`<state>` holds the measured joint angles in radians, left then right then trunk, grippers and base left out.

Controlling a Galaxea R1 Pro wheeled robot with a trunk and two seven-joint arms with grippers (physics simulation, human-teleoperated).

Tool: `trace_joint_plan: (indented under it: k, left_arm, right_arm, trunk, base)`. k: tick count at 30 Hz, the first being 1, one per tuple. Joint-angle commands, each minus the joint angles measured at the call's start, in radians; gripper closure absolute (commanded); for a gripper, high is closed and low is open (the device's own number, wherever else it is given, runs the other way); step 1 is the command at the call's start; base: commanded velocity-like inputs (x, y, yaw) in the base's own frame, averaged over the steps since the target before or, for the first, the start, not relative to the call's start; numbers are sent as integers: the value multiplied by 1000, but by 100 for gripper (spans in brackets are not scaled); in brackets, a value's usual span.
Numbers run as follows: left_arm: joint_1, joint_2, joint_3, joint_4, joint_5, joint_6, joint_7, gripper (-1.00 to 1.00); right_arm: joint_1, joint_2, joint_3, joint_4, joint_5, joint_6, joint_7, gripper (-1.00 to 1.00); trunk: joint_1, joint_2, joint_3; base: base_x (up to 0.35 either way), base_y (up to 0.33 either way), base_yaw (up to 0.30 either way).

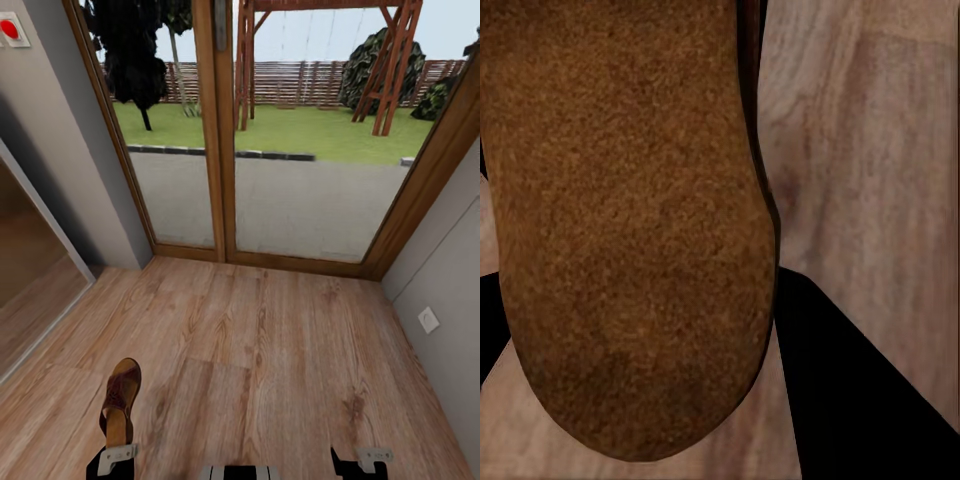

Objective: Pick up the two gym shoes and the two sandals from the corridor floor and place them onto the hallstand (shoe rack) in the corridor, making sure they are on the rack and not on the floor. Arrange them so the two gym shoes are next to each other and the two sandals are next to each other.

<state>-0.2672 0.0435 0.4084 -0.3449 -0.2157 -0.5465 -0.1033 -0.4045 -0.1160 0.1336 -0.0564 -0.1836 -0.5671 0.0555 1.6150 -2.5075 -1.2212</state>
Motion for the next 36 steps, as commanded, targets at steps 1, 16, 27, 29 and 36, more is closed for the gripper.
trace_joint_plan:
  k: [1,16,27,29,36]
  left_arm:
    - [-1,-1,9,1,-8,-3,-7,100]
    - [-1,-1,10,16,-9,-3,-7,100]
    - [-1,-1,10,17,-10,-3,-7,100]
    - [-1,-1,10,17,-10,-3,-7,100]
    - [-1,-1,10,17,-8,-3,-7,100]
  right_arm:
    - [0,0,6,1,-10,-3,6,-100]
    - [0,3,5,1,-15,-3,0,-100]
    - [0,0,6,1,-12,-2,5,-100]
    - [0,1,6,1,-12,-2,5,-100]
    - [0,2,6,1,-12,-2,4,-100]
  trunk:
    - [-1,0,5]
    - [-7,4,71]
    - [-12,6,113]
    - [-13,7,121]
    - [-27,29,148]
  base:
    - [0,0,0]
    - [0,0,0]
    - [0,0,1]
    - [0,0,67]
    - [0,0,216]
